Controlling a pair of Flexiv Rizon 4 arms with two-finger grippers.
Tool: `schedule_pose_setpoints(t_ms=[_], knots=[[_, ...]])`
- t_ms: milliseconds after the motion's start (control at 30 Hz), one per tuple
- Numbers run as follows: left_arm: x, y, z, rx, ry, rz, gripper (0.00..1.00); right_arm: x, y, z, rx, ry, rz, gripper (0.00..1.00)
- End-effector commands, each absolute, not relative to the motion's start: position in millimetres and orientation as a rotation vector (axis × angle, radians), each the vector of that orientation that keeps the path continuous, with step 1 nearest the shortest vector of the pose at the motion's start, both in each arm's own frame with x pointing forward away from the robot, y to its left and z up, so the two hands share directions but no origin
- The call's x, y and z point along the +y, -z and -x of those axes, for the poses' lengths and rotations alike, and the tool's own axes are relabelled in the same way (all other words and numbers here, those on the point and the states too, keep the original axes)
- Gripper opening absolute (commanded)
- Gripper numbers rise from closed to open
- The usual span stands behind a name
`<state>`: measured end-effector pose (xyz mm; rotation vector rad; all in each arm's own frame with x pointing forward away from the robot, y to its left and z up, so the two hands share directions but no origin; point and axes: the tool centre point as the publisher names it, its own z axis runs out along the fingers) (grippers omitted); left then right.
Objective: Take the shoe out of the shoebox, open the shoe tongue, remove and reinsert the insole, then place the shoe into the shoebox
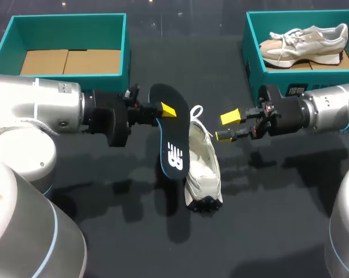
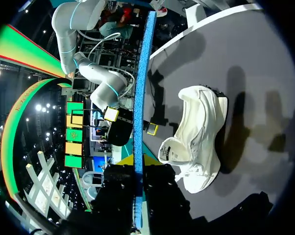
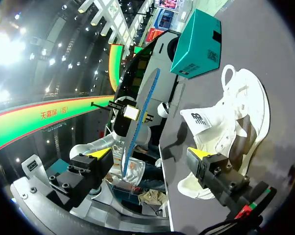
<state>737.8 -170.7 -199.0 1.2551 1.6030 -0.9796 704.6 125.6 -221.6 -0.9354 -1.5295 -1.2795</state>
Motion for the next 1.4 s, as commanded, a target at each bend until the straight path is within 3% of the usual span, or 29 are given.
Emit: schedule_pose_setpoints(t_ms=[33,1400], knots=[[-162.1,192.3,-735.6,1.619,0.972,-1.293,0.00,122.4,216.4,-708.6,-1.611,1.185,0.891,1.00],[-204.4,202.3,-685.7,1.903,1.108,-1.217,0.00,85.6,262.7,-665.8,-2.073,0.953,0.673,1.00]])
